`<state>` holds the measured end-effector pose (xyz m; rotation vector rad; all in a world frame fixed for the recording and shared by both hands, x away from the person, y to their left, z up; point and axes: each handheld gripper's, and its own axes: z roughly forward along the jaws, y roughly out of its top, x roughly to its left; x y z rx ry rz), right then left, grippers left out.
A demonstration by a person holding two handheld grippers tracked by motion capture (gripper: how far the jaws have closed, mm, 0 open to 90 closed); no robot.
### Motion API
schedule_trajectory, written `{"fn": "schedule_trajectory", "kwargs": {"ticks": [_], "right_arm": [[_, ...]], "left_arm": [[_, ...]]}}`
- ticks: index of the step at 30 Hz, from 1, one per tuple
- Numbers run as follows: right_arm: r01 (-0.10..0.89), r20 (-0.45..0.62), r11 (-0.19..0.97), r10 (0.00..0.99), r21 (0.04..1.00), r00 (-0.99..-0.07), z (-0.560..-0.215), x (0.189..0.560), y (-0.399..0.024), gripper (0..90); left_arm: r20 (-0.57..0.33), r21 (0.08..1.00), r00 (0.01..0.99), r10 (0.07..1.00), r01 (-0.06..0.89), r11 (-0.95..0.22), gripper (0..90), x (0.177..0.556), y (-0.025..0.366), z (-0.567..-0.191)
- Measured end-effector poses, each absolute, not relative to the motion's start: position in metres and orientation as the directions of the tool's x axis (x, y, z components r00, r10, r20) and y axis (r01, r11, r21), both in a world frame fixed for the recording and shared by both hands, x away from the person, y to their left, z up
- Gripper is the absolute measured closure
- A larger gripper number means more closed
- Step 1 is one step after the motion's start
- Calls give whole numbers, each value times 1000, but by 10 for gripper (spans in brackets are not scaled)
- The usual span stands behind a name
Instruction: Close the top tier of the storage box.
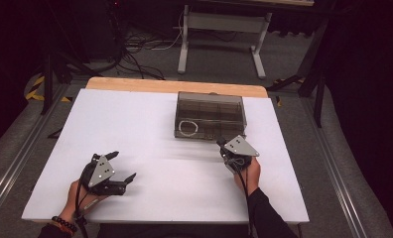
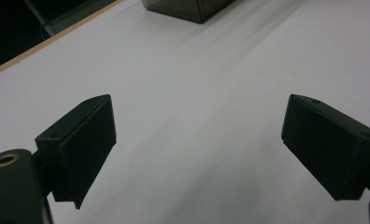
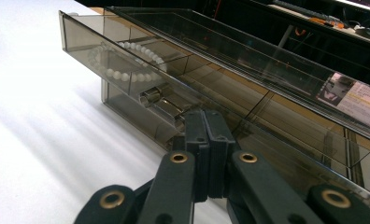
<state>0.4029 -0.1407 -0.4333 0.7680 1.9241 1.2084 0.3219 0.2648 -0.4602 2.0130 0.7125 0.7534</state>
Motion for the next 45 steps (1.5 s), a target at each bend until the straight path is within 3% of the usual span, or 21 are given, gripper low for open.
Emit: {"fn": "schedule_trajectory", "kwargs": {"ticks": [45], "right_arm": [[119, -262, 367, 823, 922, -504, -433, 422, -135, 900]], "left_arm": [[243, 853, 657, 713, 205, -480, 110, 322, 266, -460]]}}
